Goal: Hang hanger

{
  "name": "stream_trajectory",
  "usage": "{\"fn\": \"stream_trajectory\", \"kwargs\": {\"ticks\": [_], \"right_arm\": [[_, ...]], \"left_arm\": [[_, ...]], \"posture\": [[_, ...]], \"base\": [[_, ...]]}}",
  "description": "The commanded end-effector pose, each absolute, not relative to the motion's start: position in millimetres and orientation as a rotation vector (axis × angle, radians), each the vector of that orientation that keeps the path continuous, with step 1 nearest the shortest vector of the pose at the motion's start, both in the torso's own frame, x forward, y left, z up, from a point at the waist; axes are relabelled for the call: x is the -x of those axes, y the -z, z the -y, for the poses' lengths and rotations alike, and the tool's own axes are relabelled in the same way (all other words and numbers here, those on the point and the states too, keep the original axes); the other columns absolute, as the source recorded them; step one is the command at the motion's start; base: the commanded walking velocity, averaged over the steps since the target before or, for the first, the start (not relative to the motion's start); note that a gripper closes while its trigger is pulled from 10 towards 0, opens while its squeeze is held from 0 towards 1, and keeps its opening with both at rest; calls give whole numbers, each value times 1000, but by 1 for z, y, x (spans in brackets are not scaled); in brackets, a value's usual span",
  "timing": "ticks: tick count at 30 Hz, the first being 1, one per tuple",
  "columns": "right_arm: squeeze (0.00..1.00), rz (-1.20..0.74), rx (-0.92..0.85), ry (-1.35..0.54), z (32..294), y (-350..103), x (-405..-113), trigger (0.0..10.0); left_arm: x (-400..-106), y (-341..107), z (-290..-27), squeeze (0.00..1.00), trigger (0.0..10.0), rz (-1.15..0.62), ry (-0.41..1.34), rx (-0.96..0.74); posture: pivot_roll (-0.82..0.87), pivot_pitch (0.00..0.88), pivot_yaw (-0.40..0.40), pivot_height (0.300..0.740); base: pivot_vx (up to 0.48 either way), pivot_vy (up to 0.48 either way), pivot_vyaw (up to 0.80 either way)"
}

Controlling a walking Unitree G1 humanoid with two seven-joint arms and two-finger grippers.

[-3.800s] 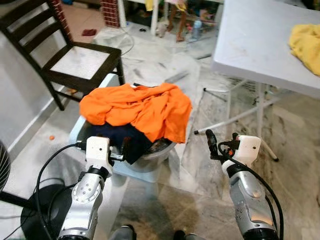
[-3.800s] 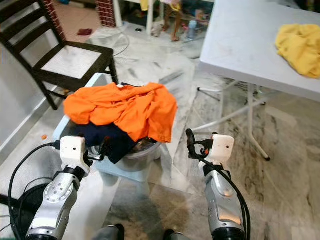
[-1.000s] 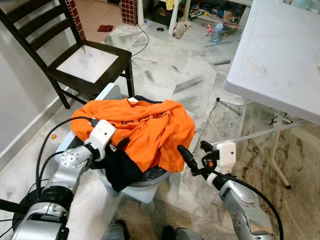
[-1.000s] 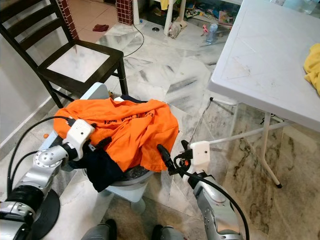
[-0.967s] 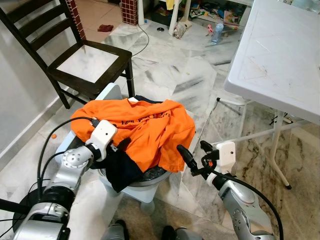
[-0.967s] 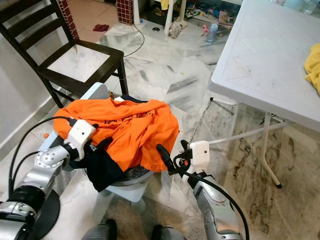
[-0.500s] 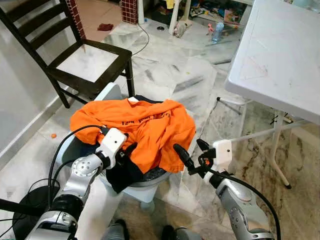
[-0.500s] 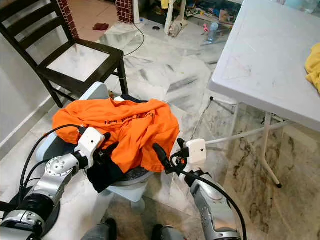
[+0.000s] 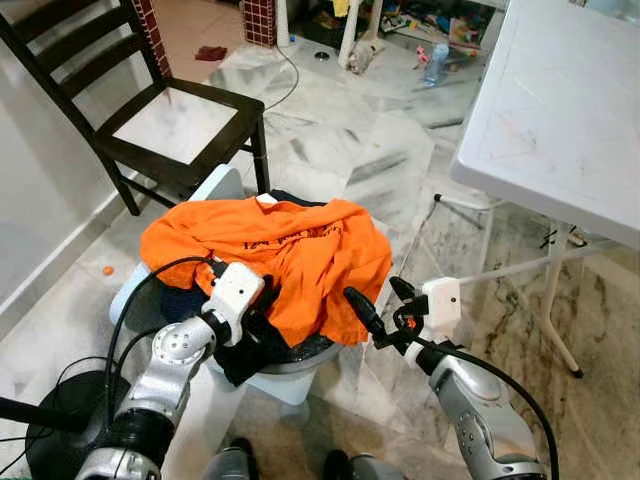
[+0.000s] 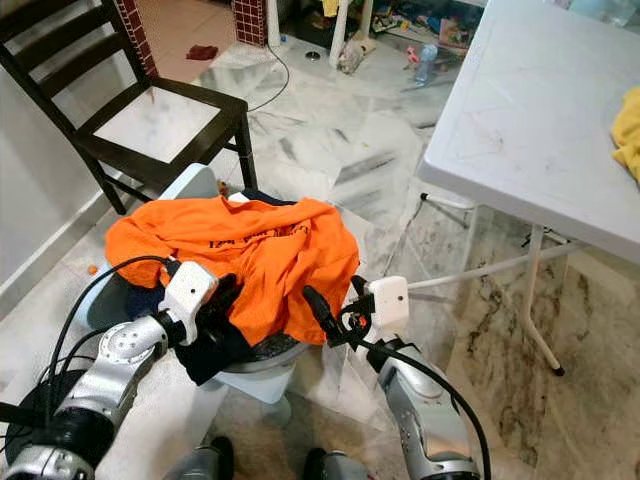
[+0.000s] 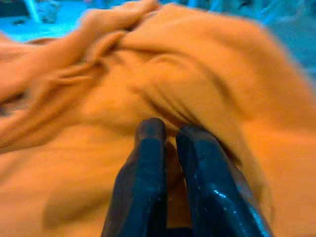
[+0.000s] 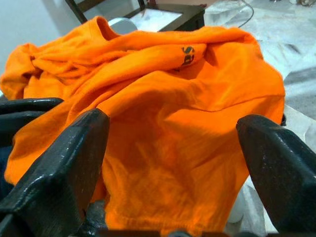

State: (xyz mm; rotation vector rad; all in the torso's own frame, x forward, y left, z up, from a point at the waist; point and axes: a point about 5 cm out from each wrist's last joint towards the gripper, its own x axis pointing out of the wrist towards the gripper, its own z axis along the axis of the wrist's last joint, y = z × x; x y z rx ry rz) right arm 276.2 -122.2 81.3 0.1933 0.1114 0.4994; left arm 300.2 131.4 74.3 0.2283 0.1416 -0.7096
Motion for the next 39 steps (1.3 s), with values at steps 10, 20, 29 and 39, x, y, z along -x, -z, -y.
{"fn": "stream_trajectory", "kwargs": {"ticks": [10,20,29,39], "right_arm": [[0,-126,-175,-520,120,-78,-276,10000],[0,-131,-168,-533,117,-76,-276,10000],[0,-135,-163,-544,115,-74,-277,10000],[0,-128,-162,-553,114,-75,-274,10000]], "left_arm": [[-277,-71,-104,0,0,-217,831,-146],[-290,-116,-125,922,10000,60,622,-380],[-299,-145,-172,1000,10000,219,313,-424],[-319,-139,-213,1000,10000,118,325,-526]], "posture": [[129,217,-89,740],[135,216,-90,740],[155,221,-93,740],[143,244,-96,740]], "base": [[0,0,0],[0,0,0],[0,0,0],[0,0,0]]}}
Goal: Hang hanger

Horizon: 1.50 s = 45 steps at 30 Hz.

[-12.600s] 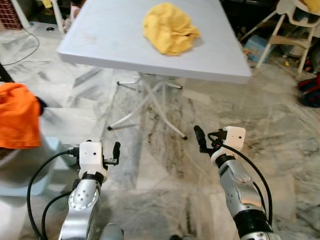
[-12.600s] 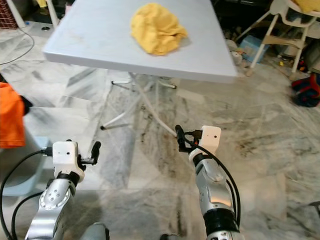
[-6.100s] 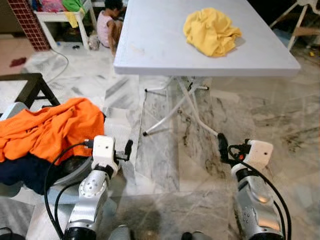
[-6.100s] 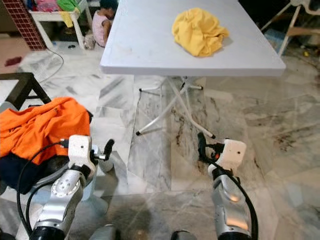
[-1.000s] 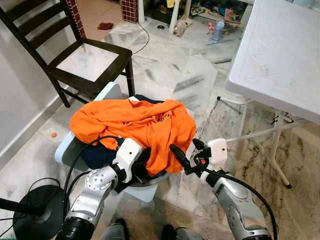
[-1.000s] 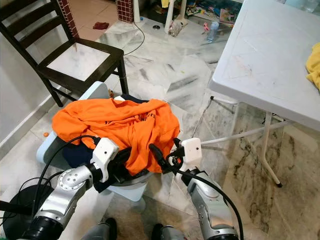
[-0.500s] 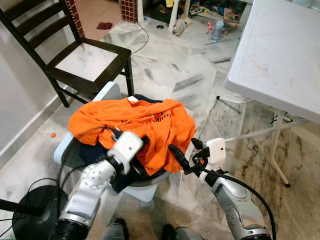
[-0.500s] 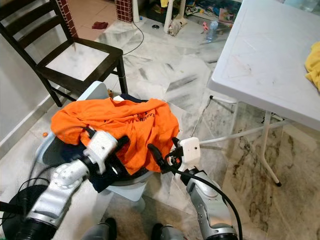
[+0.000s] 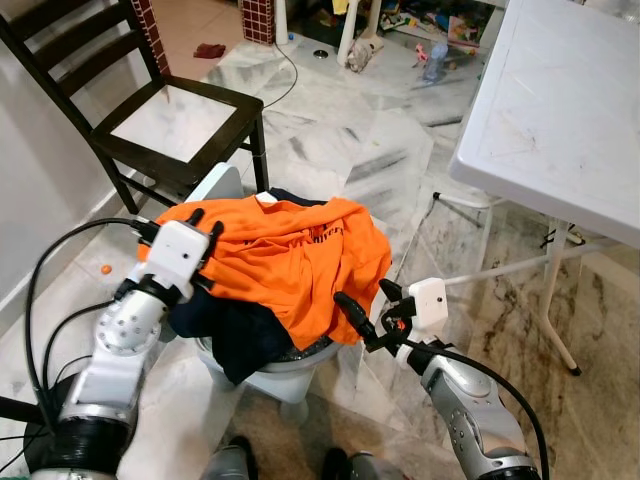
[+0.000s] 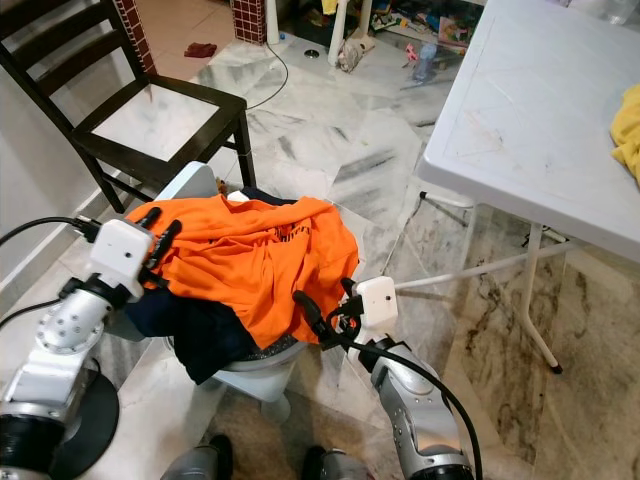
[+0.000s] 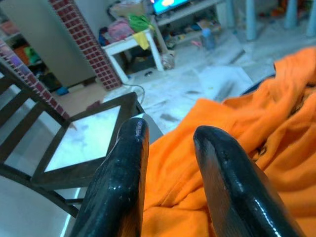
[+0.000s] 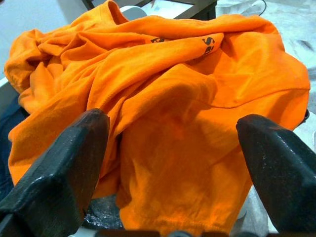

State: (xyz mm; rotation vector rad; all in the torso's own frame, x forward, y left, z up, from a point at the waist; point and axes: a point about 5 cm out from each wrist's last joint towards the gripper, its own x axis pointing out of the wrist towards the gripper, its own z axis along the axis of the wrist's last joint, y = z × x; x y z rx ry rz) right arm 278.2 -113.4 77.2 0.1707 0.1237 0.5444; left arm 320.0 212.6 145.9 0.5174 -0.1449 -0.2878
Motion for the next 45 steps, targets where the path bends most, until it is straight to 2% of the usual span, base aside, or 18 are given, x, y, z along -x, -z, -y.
{"fn": "stream_trajectory", "kwargs": {"ticks": [1,7,20,23,28,29,30,31,32,33,34,35,45], "right_arm": [[0,-128,-161,-554,114,-75,-274,10000],[0,-126,-153,-540,118,-76,-270,10000],[0,-122,-151,-530,118,-77,-266,10000],[0,-121,-149,-535,118,-77,-266,10000],[0,-123,-148,-536,117,-78,-266,10000],[0,-122,-149,-538,116,-78,-266,10000],[0,-122,-149,-538,116,-78,-266,10000],[0,-121,-149,-538,116,-78,-266,10000],[0,-121,-150,-538,115,-79,-266,10000],[0,-121,-150,-538,115,-79,-266,10000],[0,-121,-150,-538,115,-78,-266,10000],[0,-122,-149,-538,115,-78,-265,10000],[0,-123,-144,-527,116,-77,-265,10000]], "left_arm": [[-321,-136,-213,1000,10000,101,340,-529],[-333,-125,-219,1000,10000,4,393,-522],[-353,-133,-226,1000,10000,-15,386,-559],[-354,-129,-225,1000,10000,-54,437,-532],[-352,-118,-221,1000,10000,-110,505,-579],[-351,-113,-220,584,10000,-139,519,-601],[-351,-113,-220,584,10000,-139,519,-601],[-351,-111,-221,0,9059,-163,524,-606],[-351,-110,-221,0,4275,-174,522,-607],[-352,-109,-222,0,4275,-181,521,-609],[-352,-108,-223,0,588,-191,522,-619],[-351,-107,-224,0,0,-203,522,-630],[-351,-105,-228,0,0,-230,522,-657]], "posture": [[140,246,-96,740],[116,250,-91,740],[95,252,-87,740],[95,254,-87,740],[95,257,-88,740],[94,258,-88,740],[94,258,-88,740],[93,259,-87,740],[92,260,-86,740],[92,260,-86,740],[89,260,-85,740],[88,259,-84,740],[85,254,-76,740]], "base": [[0,0,0],[0,0,0],[0,0,0],[0,0,0],[0,0,0],[0,0,0],[0,0,0],[0,0,0],[0,0,0],[0,0,0],[0,0,0],[0,0,0],[0,0,0]]}}
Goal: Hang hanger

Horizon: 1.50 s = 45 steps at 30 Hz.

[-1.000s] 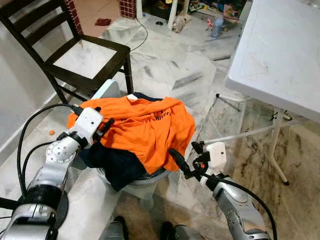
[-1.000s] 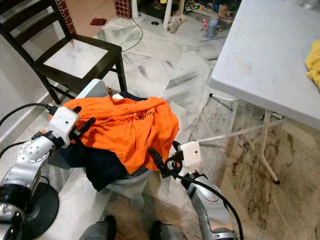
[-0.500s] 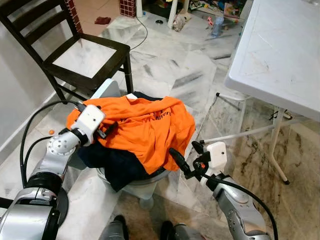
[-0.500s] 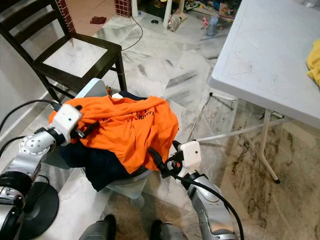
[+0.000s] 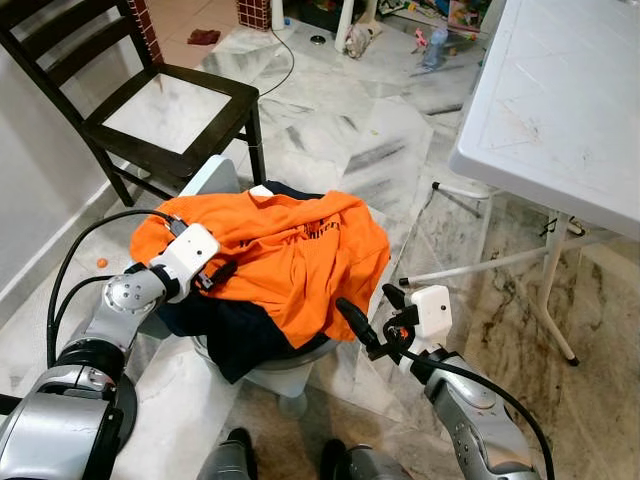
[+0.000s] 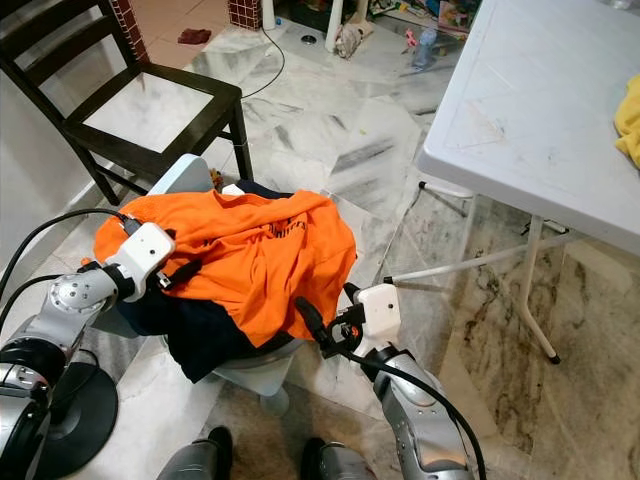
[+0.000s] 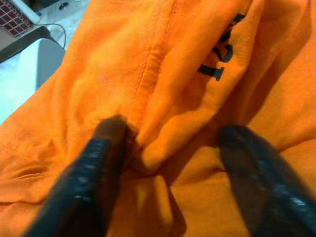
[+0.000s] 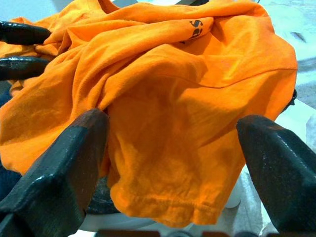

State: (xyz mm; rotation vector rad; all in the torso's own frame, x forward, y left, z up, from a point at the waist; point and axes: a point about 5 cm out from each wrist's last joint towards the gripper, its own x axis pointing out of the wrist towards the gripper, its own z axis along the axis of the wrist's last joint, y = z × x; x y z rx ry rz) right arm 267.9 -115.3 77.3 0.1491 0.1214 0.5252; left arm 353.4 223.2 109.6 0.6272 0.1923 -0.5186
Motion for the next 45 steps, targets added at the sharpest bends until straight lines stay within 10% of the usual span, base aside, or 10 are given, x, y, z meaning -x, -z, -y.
{"fn": "stream_trajectory", "kwargs": {"ticks": [1,29,45], "right_arm": [[0,-123,-143,-526,116,-77,-265,10000],[0,-102,-151,-558,113,-82,-271,10000],[0,-112,-146,-562,112,-78,-270,10000]], "left_arm": [[-351,-105,-228,0,0,-231,524,-658],[-353,-111,-216,0,0,-121,531,-675],[-314,-87,-167,0,0,-3,714,-615]], "posture": [[85,254,-76,740],[106,237,-82,740],[124,249,-94,740]], "base": [[0,0,0],[0,0,0],[0,0,0]]}}
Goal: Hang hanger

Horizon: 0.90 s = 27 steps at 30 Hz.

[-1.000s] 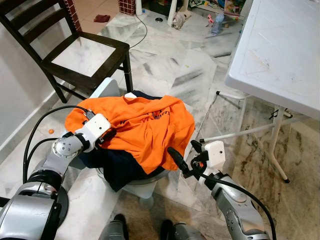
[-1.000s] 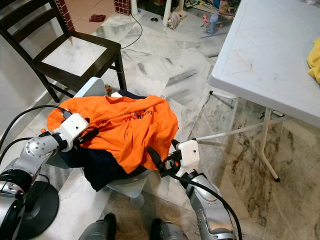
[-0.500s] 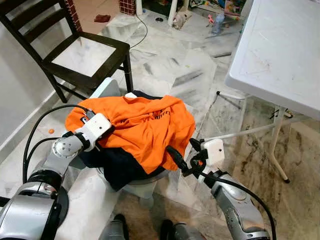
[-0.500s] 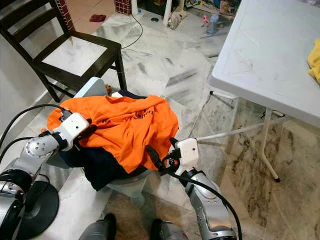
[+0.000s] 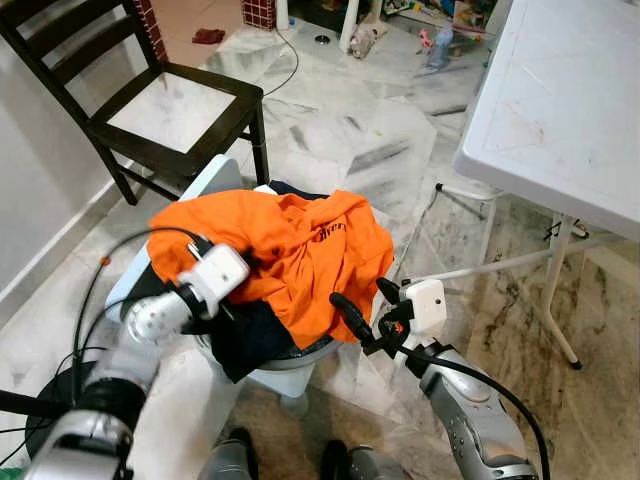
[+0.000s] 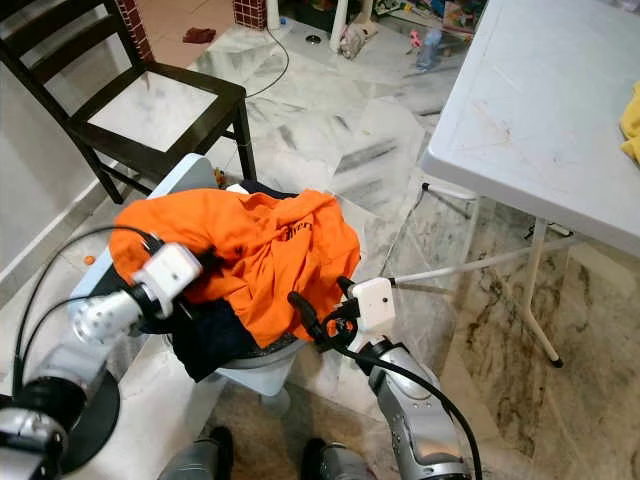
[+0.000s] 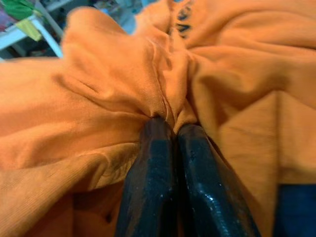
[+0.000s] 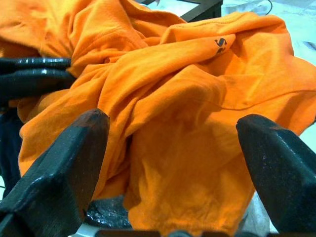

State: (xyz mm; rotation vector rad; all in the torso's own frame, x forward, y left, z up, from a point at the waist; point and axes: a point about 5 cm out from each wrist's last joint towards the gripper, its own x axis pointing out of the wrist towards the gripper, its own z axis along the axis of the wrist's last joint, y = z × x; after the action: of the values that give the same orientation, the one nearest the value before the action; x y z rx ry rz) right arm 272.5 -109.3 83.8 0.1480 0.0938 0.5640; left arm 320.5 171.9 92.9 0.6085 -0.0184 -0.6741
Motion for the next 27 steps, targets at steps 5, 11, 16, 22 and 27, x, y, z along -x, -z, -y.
{"fn": "stream_trajectory", "kwargs": {"ticks": [5,11,16,22,27], "right_arm": [[0,-115,-143,-570,110,-78,-271,10000],[0,-119,-139,-578,110,-77,-272,10000],[0,-121,-137,-582,109,-77,-271,10000],[0,-126,-136,-584,108,-75,-271,10000],[0,-125,-132,-584,109,-75,-272,10000]], "left_arm": [[-294,-74,-168,0,0,-56,689,-590],[-280,-62,-189,0,0,-116,547,-584],[-274,-54,-202,0,0,-163,364,-582],[-273,-57,-201,0,2353,-139,308,-556],[-272,-63,-187,1000,10000,-93,322,-523]], "posture": [[131,251,-98,740],[141,253,-102,740],[143,254,-103,740],[143,254,-103,740],[139,253,-100,740]], "base": [[0,0,0],[0,0,0],[0,0,0],[0,0,0],[0,0,0]]}}
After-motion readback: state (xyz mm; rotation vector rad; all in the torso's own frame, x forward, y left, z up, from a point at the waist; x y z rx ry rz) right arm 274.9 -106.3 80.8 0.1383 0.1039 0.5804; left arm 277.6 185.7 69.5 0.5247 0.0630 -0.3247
